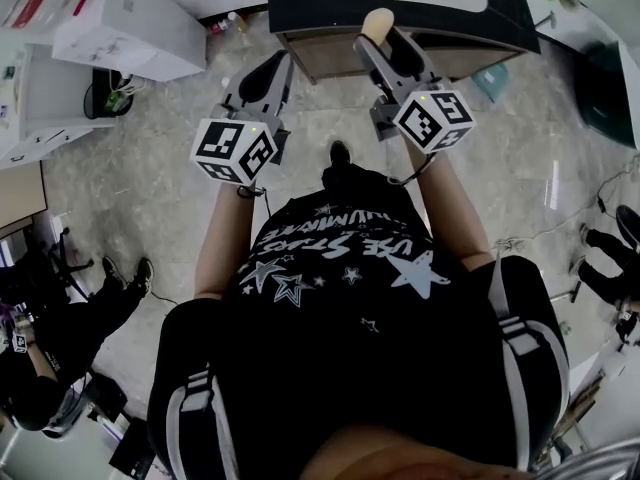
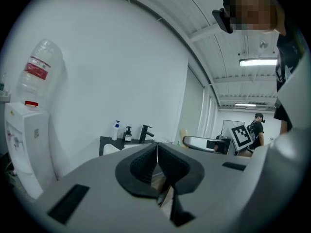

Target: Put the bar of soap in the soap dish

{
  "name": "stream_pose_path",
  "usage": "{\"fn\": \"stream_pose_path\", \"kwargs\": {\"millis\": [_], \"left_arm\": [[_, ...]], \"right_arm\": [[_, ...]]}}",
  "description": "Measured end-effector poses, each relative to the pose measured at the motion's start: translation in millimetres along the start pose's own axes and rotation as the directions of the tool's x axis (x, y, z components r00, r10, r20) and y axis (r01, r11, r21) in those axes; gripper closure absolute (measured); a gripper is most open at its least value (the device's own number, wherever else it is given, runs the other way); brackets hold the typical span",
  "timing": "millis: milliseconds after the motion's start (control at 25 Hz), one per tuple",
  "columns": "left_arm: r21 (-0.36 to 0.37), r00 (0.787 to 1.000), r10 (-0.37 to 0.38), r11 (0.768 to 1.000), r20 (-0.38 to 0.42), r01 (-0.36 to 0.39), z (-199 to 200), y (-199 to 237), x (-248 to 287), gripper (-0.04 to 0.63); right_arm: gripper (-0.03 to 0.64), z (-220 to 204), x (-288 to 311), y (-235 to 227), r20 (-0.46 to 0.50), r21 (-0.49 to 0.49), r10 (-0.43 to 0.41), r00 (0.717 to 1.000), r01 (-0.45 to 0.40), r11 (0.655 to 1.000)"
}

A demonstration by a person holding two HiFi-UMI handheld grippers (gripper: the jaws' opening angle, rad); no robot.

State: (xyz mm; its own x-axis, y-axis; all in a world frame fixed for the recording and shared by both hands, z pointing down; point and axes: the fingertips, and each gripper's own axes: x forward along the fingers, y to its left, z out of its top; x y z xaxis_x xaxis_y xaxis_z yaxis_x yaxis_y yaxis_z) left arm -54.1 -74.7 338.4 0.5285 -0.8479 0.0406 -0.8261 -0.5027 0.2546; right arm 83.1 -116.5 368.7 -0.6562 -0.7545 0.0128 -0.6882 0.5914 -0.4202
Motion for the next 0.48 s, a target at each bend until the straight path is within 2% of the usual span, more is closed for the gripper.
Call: {"fn": "stream_pose_path", "kwargs": {"millis": [280, 480], "left_arm": [[0.017, 0.999, 0.036, 0.999, -0.007, -0.036, 1, 2, 43, 0.583], [0.037, 0.998, 0.066, 0.997, -0.003, -0.066, 8, 8, 54, 0.583]], "right_arm": [[0.364, 6, 24, -36, -0.047, 0.025, 0.057, 0.997, -0.056, 0.998], [0.364, 5, 32, -41, -0.058, 0.043, 0.076, 0.995, -0.073, 0.996]]}}
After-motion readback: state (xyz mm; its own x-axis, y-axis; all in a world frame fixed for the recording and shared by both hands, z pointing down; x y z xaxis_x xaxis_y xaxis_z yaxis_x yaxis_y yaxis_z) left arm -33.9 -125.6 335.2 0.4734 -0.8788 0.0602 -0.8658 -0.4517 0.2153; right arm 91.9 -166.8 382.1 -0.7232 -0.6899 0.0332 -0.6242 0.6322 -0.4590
